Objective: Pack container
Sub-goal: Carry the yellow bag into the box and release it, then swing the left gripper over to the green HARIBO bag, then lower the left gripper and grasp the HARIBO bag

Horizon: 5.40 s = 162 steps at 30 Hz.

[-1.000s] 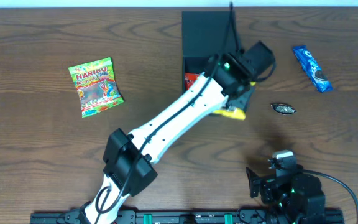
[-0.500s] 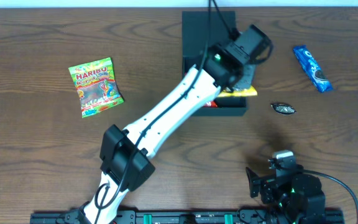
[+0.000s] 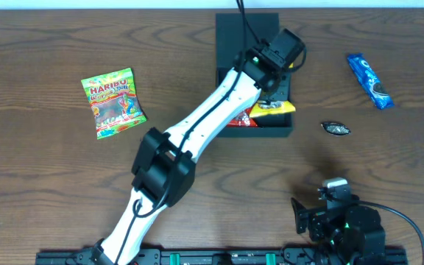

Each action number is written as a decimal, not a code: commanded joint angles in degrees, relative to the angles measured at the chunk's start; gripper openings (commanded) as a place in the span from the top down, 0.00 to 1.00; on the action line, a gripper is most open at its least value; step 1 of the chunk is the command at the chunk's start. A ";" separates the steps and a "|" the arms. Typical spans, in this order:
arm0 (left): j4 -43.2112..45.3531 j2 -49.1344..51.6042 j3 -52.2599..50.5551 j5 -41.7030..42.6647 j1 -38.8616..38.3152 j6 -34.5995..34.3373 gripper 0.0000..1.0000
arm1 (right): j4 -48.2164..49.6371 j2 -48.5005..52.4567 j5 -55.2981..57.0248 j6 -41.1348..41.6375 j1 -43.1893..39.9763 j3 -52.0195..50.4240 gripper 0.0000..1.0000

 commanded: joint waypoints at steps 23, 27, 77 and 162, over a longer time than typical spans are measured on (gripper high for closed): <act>1.05 8.11 1.22 1.18 -0.26 -0.37 0.70 | -0.39 -0.35 0.11 -0.66 -0.44 -0.09 0.01; 1.07 8.11 1.29 1.95 -0.26 -0.37 0.62 | -0.39 -0.35 0.13 -0.66 -0.44 -0.09 0.01; -38.45 -22.14 1.60 -9.60 29.09 8.48 0.01 | -0.39 -0.35 0.11 -0.66 -0.44 -0.09 0.01; 18.45 -15.45 -48.74 -1.01 47.78 10.12 0.20 | -0.39 -0.35 0.13 -0.66 -0.44 -0.09 0.01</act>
